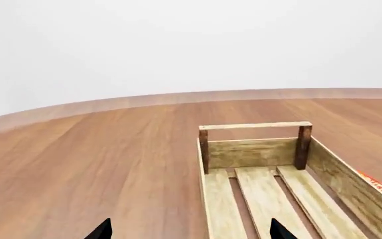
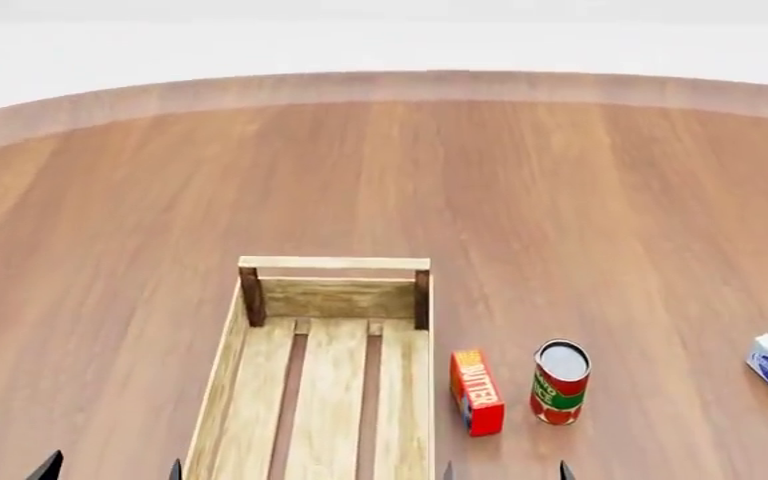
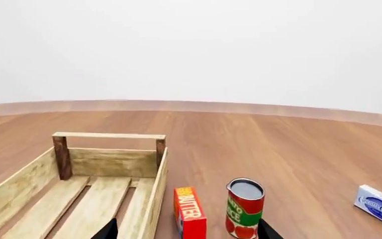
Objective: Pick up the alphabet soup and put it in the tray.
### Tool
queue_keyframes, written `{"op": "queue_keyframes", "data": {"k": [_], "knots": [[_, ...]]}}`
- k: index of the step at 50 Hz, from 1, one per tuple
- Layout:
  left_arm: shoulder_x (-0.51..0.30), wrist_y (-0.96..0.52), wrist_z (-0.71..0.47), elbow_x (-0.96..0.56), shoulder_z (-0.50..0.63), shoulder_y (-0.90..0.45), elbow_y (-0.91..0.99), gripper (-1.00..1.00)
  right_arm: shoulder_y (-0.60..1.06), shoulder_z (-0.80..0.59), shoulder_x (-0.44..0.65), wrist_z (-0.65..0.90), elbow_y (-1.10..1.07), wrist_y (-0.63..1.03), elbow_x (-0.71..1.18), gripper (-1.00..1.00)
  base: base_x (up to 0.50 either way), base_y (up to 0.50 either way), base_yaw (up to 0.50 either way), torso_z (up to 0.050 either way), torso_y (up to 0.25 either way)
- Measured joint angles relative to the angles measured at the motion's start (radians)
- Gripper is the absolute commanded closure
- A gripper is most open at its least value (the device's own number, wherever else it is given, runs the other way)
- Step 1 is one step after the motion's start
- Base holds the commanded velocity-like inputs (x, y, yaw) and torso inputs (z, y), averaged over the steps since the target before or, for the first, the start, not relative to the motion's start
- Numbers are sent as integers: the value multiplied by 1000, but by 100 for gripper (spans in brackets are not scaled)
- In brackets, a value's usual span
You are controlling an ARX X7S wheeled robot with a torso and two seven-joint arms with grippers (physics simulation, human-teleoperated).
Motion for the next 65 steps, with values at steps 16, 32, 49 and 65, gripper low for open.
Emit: {"op": "queue_keyframes", "data": {"k": [16, 32, 49, 65], "knots": [[-11, 2, -13, -10, 14, -5, -3, -100, 5, -14, 11, 17, 2, -4, 5, -100, 344, 0, 0, 0, 1], [-19, 0, -25, -24, 24, -7, -4, -100, -16, 52, 2, 143, -115, 220, 45, -100, 0, 0, 0, 0, 0], [-29, 1, -37, -39, 31, -6, -2, -100, -42, 230, -66, 432, -318, 495, 121, -100, 0, 0, 0, 0, 0], [-36, 2, -49, -48, 39, -6, -1, -100, -83, 298, -96, 655, -416, 509, 202, -100, 0, 0, 0, 0, 0]]}}
